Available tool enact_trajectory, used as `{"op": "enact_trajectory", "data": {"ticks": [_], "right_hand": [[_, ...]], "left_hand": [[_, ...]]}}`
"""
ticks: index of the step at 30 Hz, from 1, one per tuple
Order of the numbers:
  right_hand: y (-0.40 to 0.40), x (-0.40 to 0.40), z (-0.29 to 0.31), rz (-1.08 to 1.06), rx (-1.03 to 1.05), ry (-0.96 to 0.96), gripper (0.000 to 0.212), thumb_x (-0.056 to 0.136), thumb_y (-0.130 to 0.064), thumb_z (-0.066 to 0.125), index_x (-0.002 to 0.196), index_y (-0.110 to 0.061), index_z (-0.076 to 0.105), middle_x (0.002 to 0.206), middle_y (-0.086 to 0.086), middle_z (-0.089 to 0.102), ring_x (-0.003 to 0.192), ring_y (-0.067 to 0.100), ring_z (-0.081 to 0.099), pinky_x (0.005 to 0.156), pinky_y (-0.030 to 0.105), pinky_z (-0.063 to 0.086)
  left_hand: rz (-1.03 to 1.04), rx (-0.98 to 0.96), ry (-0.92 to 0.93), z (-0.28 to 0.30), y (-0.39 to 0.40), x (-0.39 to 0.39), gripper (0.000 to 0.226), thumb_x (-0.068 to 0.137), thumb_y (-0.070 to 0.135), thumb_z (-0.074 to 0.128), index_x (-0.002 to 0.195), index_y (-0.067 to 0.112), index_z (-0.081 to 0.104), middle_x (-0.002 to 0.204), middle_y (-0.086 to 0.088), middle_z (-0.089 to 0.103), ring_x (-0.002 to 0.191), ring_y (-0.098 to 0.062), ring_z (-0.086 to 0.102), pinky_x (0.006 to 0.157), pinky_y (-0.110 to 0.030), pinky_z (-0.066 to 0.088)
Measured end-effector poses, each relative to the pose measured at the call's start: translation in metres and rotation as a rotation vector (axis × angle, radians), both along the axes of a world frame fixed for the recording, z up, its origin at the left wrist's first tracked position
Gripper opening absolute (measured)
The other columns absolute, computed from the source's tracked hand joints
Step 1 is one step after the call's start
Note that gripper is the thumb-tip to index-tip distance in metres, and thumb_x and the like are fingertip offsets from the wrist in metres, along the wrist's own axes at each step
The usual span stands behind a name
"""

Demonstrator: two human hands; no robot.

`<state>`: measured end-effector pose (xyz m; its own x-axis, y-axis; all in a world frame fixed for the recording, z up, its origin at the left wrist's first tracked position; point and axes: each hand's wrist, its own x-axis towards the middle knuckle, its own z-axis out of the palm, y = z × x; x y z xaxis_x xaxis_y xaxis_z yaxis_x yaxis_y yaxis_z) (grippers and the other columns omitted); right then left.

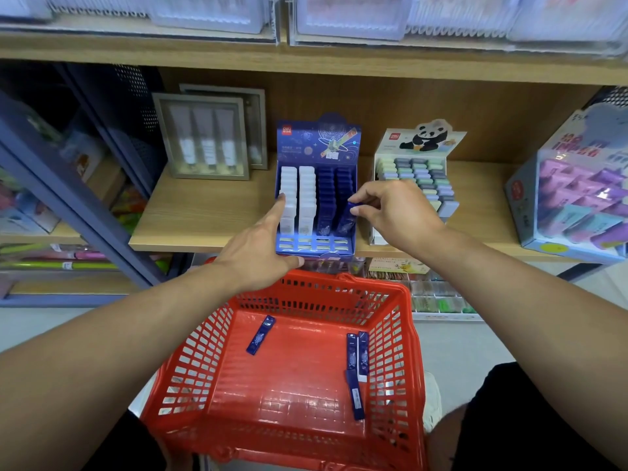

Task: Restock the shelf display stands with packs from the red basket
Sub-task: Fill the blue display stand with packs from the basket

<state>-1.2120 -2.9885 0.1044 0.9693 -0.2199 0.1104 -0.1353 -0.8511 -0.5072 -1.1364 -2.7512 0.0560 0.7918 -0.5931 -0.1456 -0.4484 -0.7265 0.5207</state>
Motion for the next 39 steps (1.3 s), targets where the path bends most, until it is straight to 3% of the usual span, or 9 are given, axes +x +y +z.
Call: {"op": "enact_trajectory", "data": {"ticks": [3, 6, 13, 16, 19, 23, 29, 34, 39], "right_hand": [[0.002, 0.004, -0.004, -0.023, -0.106, -0.047, 0.021, 0.093, -0.022, 0.070, 0.113, -0.019, 0.076, 0.106, 0.001, 0.072, 0.100, 0.016, 0.065, 0.087, 0.018, 0.042], [0.003, 0.008, -0.009, -0.043, -0.111, -0.081, 0.019, 0.092, -0.020, 0.071, 0.110, -0.018, 0.077, 0.106, 0.002, 0.074, 0.098, 0.016, 0.066, 0.087, 0.017, 0.041], [0.005, 0.017, -0.013, -0.055, -0.091, -0.051, 0.014, 0.090, -0.012, 0.072, 0.102, -0.015, 0.079, 0.101, 0.000, 0.076, 0.078, -0.002, 0.058, 0.080, 0.011, 0.042], [0.004, 0.018, -0.014, -0.064, -0.120, -0.036, 0.014, 0.091, -0.014, 0.071, 0.102, -0.018, 0.079, 0.101, -0.002, 0.077, 0.086, 0.006, 0.066, 0.080, 0.015, 0.044], [0.002, 0.018, -0.015, -0.085, -0.157, -0.036, 0.015, 0.091, -0.016, 0.070, 0.101, -0.021, 0.080, 0.104, -0.003, 0.075, 0.097, 0.016, 0.067, 0.081, 0.022, 0.046], [0.002, 0.014, -0.018, -0.060, -0.170, -0.077, 0.014, 0.091, -0.015, 0.070, 0.101, -0.019, 0.079, 0.103, -0.001, 0.075, 0.094, 0.015, 0.068, 0.084, 0.023, 0.049], [0.005, 0.011, -0.020, -0.059, -0.132, -0.108, 0.013, 0.092, -0.019, 0.071, 0.102, -0.020, 0.079, 0.102, 0.000, 0.075, 0.087, 0.015, 0.067, 0.087, 0.031, 0.055], [0.009, 0.013, -0.022, -0.055, -0.135, -0.103, 0.015, 0.093, -0.020, 0.070, 0.105, -0.019, 0.078, 0.105, 0.001, 0.073, 0.094, 0.018, 0.066, 0.086, 0.029, 0.053], [0.006, 0.022, -0.023, -0.052, -0.144, -0.047, 0.015, 0.091, -0.020, 0.070, 0.104, -0.019, 0.078, 0.106, 0.001, 0.072, 0.099, 0.021, 0.066, 0.087, 0.032, 0.052]], "left_hand": [[0.001, -0.007, 0.011, 0.000, 0.000, 0.001, 0.113, 0.079, 0.046, 0.077, 0.156, 0.043, -0.006, 0.141, 0.000, 0.059, 0.074, -0.022, 0.062, 0.062, -0.029, 0.042], [-0.035, -0.052, 0.017, -0.003, 0.001, 0.000, 0.113, 0.079, 0.044, 0.078, 0.156, 0.044, -0.005, 0.151, 0.005, 0.050, 0.072, -0.017, 0.061, 0.063, -0.027, 0.045], [-0.060, -0.024, 0.050, 0.003, 0.003, -0.003, 0.113, 0.082, 0.046, 0.077, 0.156, 0.044, -0.008, 0.167, 0.014, 0.015, 0.103, -0.024, 0.068, 0.083, -0.034, 0.053], [-0.045, -0.020, 0.106, 0.007, 0.002, -0.007, 0.114, 0.081, 0.050, 0.078, 0.156, 0.045, -0.008, 0.167, 0.017, 0.000, 0.115, -0.028, 0.064, 0.093, -0.036, 0.052], [-0.051, -0.004, 0.121, 0.012, 0.003, -0.011, 0.113, 0.082, 0.049, 0.077, 0.157, 0.044, -0.007, 0.166, 0.021, -0.001, 0.120, -0.026, 0.061, 0.087, -0.026, 0.044], [-0.078, 0.004, 0.121, 0.014, 0.005, -0.011, 0.113, 0.083, 0.046, 0.077, 0.157, 0.044, -0.009, 0.166, 0.020, -0.005, 0.094, -0.009, 0.066, 0.091, -0.029, 0.046], [-0.097, 0.009, 0.113, 0.014, 0.003, -0.009, 0.115, 0.085, 0.040, 0.076, 0.157, 0.039, -0.014, 0.166, 0.016, -0.010, 0.134, -0.016, 0.051, 0.107, -0.038, 0.045], [-0.071, 0.062, 0.091, 0.017, -0.001, -0.006, 0.114, 0.086, 0.038, 0.074, 0.157, 0.038, -0.014, 0.168, 0.011, -0.007, 0.090, -0.014, 0.069, 0.094, -0.038, 0.052], [-0.075, 0.045, 0.057, 0.012, 0.001, -0.004, 0.114, 0.084, 0.039, 0.076, 0.158, 0.037, -0.010, 0.168, 0.011, -0.003, 0.119, -0.022, 0.063, 0.100, -0.029, 0.044]]}}
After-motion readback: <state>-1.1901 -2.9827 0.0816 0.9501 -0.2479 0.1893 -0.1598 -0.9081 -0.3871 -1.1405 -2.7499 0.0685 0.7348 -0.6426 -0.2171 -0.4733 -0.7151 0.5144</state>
